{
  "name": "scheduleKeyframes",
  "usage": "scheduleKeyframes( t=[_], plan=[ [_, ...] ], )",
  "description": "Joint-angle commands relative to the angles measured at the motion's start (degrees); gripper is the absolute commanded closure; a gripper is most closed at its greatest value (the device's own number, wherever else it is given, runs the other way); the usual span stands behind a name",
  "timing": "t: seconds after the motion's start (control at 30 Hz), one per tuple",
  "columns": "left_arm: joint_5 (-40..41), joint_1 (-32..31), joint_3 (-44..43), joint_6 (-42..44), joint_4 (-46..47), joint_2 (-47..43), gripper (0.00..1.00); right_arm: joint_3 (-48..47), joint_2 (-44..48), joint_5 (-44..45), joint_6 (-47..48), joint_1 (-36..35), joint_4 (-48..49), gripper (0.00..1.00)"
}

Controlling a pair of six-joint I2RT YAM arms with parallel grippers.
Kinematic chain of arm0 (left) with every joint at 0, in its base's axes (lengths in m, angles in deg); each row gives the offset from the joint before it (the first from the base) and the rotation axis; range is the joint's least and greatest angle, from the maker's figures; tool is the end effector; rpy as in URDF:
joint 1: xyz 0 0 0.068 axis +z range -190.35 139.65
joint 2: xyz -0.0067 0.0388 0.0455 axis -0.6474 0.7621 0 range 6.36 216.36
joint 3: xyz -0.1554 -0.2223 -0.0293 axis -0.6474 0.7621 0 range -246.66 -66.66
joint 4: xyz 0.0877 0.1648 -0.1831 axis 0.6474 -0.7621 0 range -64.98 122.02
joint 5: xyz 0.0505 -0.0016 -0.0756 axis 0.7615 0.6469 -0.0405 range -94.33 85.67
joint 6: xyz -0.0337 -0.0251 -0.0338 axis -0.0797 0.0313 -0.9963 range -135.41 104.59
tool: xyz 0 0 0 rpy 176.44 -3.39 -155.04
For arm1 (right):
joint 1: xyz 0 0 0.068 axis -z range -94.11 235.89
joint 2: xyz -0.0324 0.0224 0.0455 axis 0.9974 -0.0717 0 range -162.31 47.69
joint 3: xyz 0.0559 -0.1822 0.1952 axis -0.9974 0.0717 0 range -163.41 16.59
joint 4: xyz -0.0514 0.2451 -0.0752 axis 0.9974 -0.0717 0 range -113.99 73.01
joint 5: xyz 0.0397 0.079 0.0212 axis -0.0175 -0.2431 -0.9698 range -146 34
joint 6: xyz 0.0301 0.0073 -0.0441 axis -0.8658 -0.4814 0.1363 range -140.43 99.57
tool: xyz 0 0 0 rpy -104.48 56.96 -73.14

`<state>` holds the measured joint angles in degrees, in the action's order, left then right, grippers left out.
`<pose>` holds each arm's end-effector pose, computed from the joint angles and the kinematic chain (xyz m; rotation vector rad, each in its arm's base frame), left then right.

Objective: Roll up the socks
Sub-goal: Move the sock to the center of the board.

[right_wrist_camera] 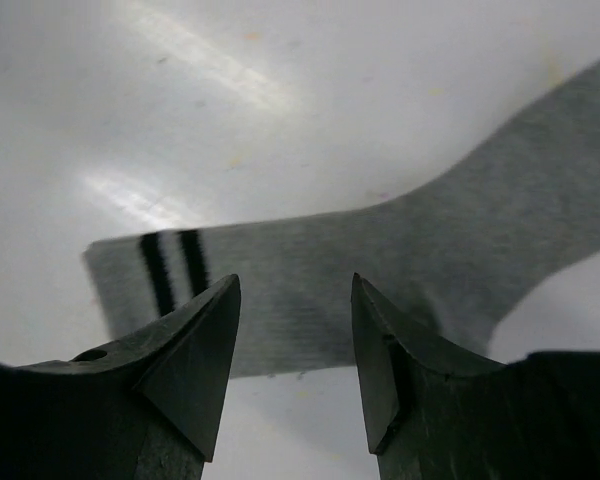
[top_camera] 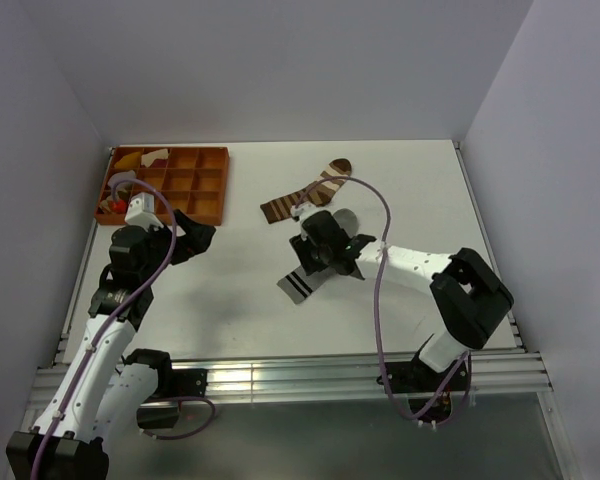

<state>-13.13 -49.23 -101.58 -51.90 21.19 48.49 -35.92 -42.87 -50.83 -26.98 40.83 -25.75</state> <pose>0.1756 -0.0329 0.2855 -0.3573 1.9073 -0.6800 0.2335 0.2295 0.1939 -0.7530 2.2864 0.3168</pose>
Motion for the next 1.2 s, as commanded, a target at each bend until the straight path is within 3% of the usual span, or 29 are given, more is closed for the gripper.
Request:
scheduleKeyframes(
  t=[0.0,0.73,0.97,1.17],
  plan=[
    [-0.96,-0.25,-0.59,0.19,2.31,0.06,0.01,-3.03,-1.71,1.42,-1.10,4.97,-2.32,0.44],
    [-0.34,-0.17,-1.30,1.16,1.87,-0.12,0.00,-18.32,-19.65,-1.13,-2.07,12.27,-9.88,0.44],
    [-0.52,-0.26,-0.94,0.63,2.39,-0.47,0.01,-17.64,-12.02,-1.49,-1.02,11.49,-9.18,0.44],
    [0.36,-0.26,-0.86,0.28,1.78,-0.82,0.01,-8.60,-0.85,0.89,1.88,2.36,-1.82,0.43]
  ],
)
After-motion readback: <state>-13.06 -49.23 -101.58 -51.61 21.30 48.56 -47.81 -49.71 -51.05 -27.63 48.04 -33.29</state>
